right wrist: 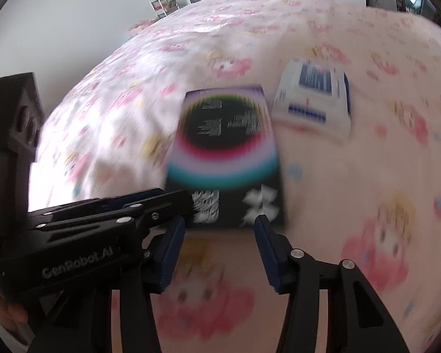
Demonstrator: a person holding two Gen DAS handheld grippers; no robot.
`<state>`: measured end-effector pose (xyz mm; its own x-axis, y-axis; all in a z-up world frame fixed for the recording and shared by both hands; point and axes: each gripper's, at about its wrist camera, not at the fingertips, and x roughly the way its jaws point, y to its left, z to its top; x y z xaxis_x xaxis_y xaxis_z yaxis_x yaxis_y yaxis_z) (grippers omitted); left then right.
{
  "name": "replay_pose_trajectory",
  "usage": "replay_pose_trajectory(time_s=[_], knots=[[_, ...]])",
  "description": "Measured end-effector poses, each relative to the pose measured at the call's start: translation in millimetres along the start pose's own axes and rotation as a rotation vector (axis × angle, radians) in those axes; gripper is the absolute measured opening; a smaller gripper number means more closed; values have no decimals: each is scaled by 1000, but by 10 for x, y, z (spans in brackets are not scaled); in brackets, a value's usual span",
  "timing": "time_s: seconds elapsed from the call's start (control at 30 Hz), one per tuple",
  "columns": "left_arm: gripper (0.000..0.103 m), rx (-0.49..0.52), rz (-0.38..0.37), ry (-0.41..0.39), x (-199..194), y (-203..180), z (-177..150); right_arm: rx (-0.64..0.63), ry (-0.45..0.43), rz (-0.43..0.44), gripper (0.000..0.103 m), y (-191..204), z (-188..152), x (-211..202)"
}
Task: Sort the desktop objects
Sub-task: 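Lower the left gripper over the black Smart Devil box edge, then close the left gripper on the Smart Devil box and slide it along the bedspread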
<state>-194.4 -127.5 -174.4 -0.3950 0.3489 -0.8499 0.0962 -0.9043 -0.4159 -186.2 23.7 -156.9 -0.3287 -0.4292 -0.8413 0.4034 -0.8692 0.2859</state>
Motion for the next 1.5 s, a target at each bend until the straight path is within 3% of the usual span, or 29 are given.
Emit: replay_pose_trajectory(time_s=[0.2,0.43,0.57,0.7,0.97,1.2,1.4,1.5], knots=[[33,-70,-13,6,-53,111,-127,68,4,-1,47,-94,-202,-117],[33,-34,34,-43,-107,131,100,134,-71,-64,47,-312,29,-245],[34,-30,27,-30,18,187,192,213,-62,-49,47,-527,155,-105],[34,-32,-10,-25,105,162,203,201,-39,-22,47,-520,248,43],[33,-43,-9,-17,204,160,182,191,-13,37,49,-442,320,287],[41,-79,-58,-11,323,277,223,233,-3,72,51,-527,326,395],[39,-52,-47,-74,134,169,115,226,-18,75,52,-458,294,266],[39,-43,-51,-68,95,86,-22,205,-5,69,52,-452,208,178]])
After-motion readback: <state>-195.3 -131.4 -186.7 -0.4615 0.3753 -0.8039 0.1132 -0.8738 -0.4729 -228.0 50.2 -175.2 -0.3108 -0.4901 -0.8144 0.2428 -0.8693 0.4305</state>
